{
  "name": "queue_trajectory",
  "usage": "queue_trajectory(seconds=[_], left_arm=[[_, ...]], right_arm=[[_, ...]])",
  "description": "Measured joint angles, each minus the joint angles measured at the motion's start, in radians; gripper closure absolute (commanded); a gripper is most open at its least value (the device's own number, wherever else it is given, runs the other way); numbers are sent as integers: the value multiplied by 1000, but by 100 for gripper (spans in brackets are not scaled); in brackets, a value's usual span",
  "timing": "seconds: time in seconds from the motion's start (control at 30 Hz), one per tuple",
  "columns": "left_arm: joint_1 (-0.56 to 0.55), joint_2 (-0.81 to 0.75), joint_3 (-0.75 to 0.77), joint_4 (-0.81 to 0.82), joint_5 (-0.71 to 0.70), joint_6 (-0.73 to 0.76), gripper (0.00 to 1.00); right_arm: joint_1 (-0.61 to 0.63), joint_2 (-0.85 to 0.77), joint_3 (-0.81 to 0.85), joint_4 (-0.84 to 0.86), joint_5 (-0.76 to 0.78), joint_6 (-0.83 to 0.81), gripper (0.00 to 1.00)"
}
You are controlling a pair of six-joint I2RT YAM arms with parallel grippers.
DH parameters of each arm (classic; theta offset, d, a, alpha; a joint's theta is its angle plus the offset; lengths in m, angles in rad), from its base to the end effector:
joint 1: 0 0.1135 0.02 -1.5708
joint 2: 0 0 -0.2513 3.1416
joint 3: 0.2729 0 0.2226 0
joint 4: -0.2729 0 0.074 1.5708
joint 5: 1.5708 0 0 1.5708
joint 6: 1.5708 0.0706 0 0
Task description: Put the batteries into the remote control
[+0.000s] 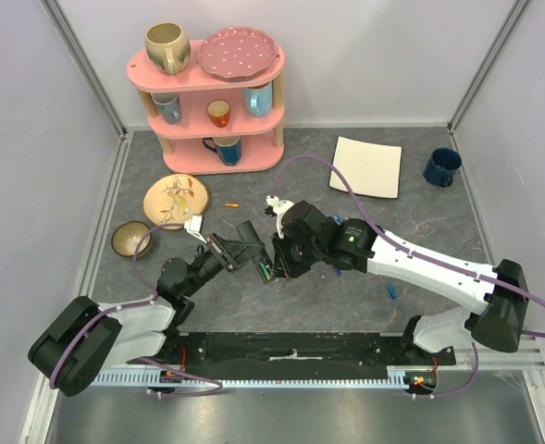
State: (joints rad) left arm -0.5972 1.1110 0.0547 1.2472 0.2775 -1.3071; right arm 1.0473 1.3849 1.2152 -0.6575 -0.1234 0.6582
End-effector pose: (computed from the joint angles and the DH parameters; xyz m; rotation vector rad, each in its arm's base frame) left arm 0.1591 -0.1316 0.2085 -0.3053 1.6107 -1.7265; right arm 0.1387 0.2577 0.2774 -0.5654 2.5447 0.8712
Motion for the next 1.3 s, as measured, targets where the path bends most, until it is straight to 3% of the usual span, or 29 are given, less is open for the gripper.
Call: queue_trajectory(seconds=[0.73,1.3], left_arm=[[-16,-111,-28,-145,-51,7,98],[-16,-121,-29,-161,-63,6,98]], right_arm=[[3,89,50,-42,-3,-2,100],[6,157,139,-124,24,-37,100]])
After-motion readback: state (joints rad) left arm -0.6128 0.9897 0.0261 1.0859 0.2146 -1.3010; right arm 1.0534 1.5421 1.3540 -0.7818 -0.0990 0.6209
